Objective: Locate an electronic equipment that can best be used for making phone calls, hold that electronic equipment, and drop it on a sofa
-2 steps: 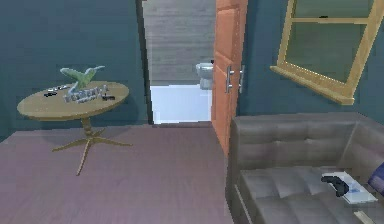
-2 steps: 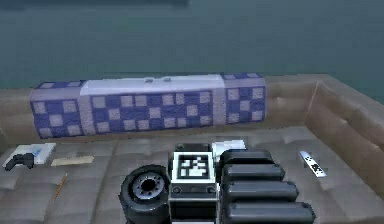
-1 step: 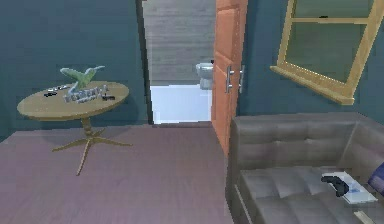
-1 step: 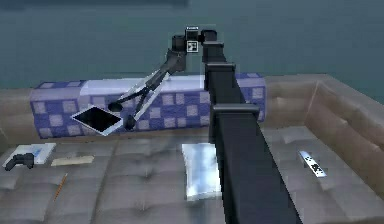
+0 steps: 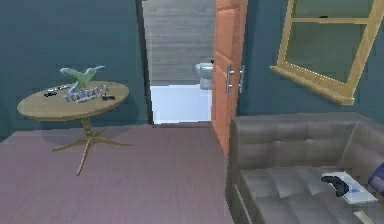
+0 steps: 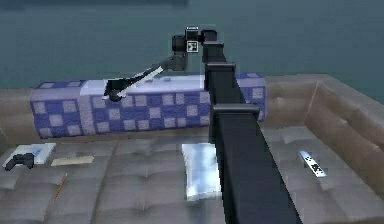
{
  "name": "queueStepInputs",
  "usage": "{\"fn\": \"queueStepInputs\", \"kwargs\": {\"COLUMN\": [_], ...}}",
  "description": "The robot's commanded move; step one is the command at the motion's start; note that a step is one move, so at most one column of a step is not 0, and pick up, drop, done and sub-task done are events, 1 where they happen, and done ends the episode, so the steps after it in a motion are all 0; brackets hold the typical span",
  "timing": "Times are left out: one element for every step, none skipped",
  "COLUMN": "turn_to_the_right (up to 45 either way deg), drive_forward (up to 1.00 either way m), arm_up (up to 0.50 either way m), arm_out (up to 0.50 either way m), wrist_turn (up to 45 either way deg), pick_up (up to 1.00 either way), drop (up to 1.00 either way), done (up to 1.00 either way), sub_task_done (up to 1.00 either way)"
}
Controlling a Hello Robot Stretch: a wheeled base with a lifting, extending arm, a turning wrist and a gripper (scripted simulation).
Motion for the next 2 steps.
{"fn": "queueStepInputs", "kwargs": {"turn_to_the_right": [0.0,0.0], "drive_forward": [0.0,0.0], "arm_up": [0.0,0.0], "arm_out": [0.0,0.0], "wrist_turn": [45.0,39.0], "pick_up": [0.0,0.0], "drop": [0.0,0.0], "done": [0.0,0.0], "sub_task_done": [0.0,0.0]}}
